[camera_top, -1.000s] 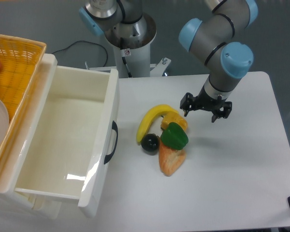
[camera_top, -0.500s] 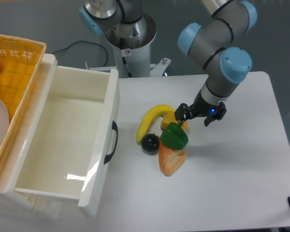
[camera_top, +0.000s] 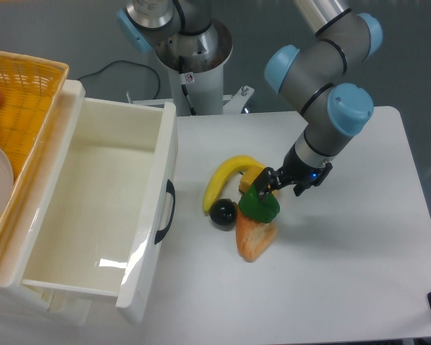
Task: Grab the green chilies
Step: 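Lower the gripper onto the green bell pepper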
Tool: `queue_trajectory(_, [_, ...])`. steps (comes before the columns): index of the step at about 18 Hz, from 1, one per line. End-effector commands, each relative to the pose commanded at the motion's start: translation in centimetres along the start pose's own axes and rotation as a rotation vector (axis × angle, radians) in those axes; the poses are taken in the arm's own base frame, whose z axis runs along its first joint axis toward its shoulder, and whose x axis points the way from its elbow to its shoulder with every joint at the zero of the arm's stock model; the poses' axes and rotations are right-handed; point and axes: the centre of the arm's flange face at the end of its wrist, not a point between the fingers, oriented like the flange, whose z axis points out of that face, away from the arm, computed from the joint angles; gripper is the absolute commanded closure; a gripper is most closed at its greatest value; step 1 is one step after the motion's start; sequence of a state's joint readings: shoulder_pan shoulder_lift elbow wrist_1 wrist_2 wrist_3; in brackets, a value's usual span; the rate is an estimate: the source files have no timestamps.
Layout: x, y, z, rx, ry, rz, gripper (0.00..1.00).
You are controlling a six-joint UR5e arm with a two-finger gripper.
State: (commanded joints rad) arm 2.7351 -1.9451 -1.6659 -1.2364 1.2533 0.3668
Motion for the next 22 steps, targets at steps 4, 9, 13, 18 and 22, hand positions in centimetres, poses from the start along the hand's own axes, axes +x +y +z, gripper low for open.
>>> queue_trajectory(4, [0.0, 0.0, 0.1, -0.001, 0.001, -0.021, 0.0])
queue_trajectory(9, [-0.2, -0.2, 0.9, -0.015, 0.005, -0.048, 0.0])
queue_trajectory(13, [0.2, -0.5, 1.4, -0.018, 0.004, -0.04, 0.0])
queue_trajectory(18, [0.4, -0.6, 2.1, -0.029, 0.006, -0.038, 0.0])
queue_trajectory(22, [0.4, -0.6, 2.4, -0.036, 0.001, -0.035, 0.0])
